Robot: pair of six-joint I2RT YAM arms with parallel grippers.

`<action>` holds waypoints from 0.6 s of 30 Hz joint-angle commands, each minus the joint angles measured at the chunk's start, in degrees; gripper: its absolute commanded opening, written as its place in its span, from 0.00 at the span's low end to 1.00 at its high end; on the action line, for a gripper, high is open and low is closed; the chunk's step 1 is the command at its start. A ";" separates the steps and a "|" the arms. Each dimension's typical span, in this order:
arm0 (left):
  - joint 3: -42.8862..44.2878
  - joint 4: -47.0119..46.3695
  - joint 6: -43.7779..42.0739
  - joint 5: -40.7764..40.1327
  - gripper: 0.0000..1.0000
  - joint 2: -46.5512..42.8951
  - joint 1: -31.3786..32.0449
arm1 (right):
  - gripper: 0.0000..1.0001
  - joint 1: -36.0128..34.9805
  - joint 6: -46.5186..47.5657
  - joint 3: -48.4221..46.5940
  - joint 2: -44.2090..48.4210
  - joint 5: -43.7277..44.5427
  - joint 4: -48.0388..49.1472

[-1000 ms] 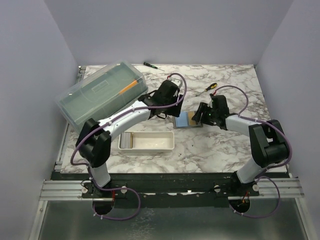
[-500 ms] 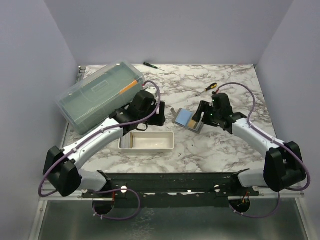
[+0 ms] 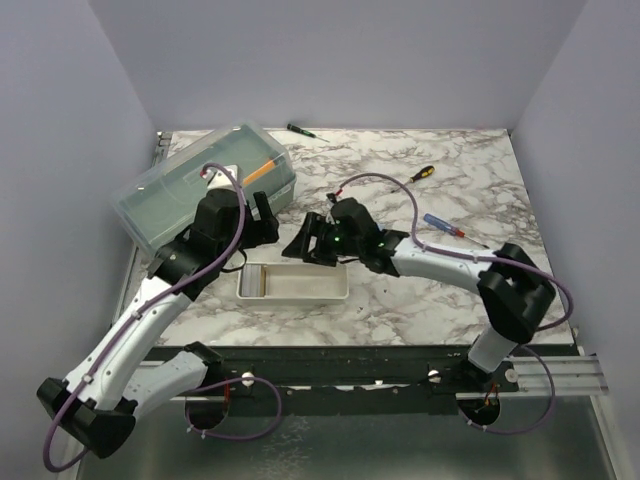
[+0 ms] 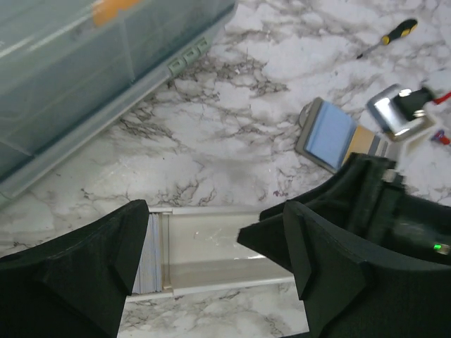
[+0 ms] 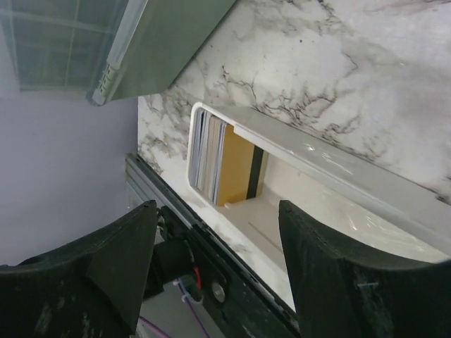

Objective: Put the credit cards into the card holder
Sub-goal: Pick up the credit card from the storage box.

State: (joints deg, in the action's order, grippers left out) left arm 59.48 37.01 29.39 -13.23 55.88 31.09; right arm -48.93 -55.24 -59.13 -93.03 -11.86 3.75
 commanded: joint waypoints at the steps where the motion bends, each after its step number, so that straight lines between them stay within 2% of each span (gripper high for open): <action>1: 2.74 1.56 -2.50 -5.42 0.84 -3.52 -0.25 | 0.72 -3.43 -6.94 -7.20 -8.70 2.32 3.02; 5: 2.90 0.00 -3.59 -2.26 0.84 -3.70 -0.24 | 0.72 -6.72 -8.23 -14.48 -16.01 3.56 0.00; 9: 2.54 -1.98 -4.37 -2.63 0.84 -5.05 0.62 | 0.71 -9.15 -11.15 -18.47 -20.85 4.69 -3.38; 18: 3.11 -2.00 -6.89 -4.01 0.84 -6.30 1.88 | 0.71 -11.18 -13.76 -20.40 -25.87 3.46 -4.39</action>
State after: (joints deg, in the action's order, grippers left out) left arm 61.82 35.99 24.32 -15.94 50.50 32.42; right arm -59.70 -67.44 -77.32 -116.11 -9.06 0.73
